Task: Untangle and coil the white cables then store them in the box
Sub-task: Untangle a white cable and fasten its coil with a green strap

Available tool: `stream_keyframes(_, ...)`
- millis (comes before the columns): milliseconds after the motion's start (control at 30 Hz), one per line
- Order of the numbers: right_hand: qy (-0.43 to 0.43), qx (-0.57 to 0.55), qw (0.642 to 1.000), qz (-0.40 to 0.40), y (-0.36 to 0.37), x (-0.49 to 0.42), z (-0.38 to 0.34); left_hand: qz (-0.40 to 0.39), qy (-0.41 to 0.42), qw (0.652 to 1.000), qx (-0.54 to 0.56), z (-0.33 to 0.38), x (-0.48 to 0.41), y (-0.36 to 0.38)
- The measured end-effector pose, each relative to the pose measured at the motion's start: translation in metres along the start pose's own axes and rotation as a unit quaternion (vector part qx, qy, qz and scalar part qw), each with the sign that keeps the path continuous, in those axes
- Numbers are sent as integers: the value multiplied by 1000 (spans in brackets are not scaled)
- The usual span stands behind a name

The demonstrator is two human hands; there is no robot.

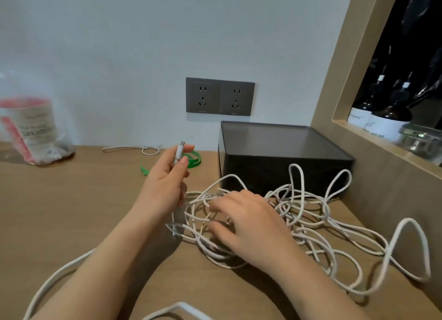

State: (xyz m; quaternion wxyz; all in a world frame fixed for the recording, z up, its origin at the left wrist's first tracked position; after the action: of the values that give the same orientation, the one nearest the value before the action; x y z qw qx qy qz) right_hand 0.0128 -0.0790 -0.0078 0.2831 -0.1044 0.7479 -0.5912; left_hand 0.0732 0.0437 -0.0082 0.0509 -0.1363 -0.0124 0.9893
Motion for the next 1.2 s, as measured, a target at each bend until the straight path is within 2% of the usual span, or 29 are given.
stream_keyframes(67,30,-25,999,-24,0,3,16,-10,7,1000,-20,1,1,3)
stream_keyframes(200,40,5,999,-31,-4,1,15,-21,35,996,-82,3,2,6)
stream_keyframes(367,101,65,989,87,-25,11,31,-16,64,992,-108,11,5,3)
stream_keyframes(433,128,49,982,129,-31,15,37,-62,73,982,-165,15,8,12)
stream_keyframes(567,158,33,979,127,-28,17,45,-145,51,961,-230,16,16,31)
stream_keyframes(767,155,-38,980,117,-25,14,51,-92,47,970,-218,18,16,23)
stream_keyframes(867,146,-93,977,123,-23,13,56,-104,38,967,-231,13,16,24)
stream_keyframes(1033,121,-100,972,173,-25,15,53,-180,32,908,-377,4,20,43)
stream_keyframes(1133,132,-97,969,186,-27,18,53,-180,39,892,-412,5,19,45)
stream_keyframes(1200,149,-53,966,205,-32,22,53,-174,32,887,-427,5,18,44)
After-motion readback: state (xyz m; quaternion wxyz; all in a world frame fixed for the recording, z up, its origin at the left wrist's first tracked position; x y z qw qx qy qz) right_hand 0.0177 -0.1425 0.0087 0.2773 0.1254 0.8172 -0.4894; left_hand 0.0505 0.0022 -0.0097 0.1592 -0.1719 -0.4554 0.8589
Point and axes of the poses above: each hand's wrist, its own x-axis away from the middle knuckle, its own y-axis out of the palm, z = x × y, the point moved 8 cm from there along -x, towards the middle knuckle, and after that the axes turned 10 degrees about -z, right-handed, at the moved point
